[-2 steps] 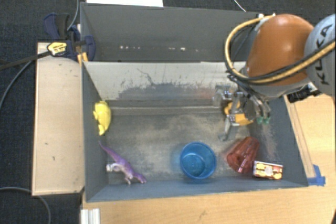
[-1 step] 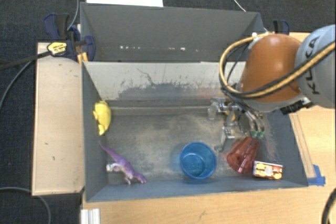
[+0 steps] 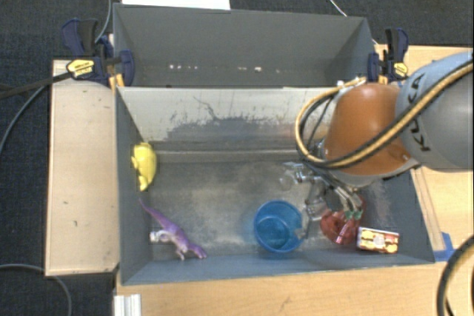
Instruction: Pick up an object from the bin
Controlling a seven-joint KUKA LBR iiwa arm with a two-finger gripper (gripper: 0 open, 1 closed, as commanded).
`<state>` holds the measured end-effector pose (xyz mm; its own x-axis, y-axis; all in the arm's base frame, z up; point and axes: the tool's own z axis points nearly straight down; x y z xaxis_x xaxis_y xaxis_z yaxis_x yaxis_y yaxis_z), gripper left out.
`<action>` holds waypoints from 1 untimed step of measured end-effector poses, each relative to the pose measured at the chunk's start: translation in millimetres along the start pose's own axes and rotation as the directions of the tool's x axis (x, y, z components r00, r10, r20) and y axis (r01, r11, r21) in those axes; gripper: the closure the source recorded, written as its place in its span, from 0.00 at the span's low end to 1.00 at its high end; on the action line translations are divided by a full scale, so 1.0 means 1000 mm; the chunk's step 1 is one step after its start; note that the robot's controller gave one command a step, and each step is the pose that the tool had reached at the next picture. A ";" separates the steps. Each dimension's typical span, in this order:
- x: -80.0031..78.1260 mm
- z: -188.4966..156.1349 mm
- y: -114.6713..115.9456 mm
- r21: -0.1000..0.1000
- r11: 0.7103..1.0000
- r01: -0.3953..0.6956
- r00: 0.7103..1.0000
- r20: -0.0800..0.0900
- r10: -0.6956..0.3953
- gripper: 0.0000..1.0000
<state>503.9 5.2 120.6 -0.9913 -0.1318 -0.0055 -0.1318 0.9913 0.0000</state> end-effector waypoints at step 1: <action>0.009 0.044 0.015 0.001 0.998 0.068 0.998 0.007 -0.068 0.00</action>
Offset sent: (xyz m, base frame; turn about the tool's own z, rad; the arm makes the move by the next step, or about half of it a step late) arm -0.0197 0.0044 -0.0500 0.1395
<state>493.0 18.8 76.6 -0.9799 -0.1990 -0.0119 -0.1990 0.9800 -0.0013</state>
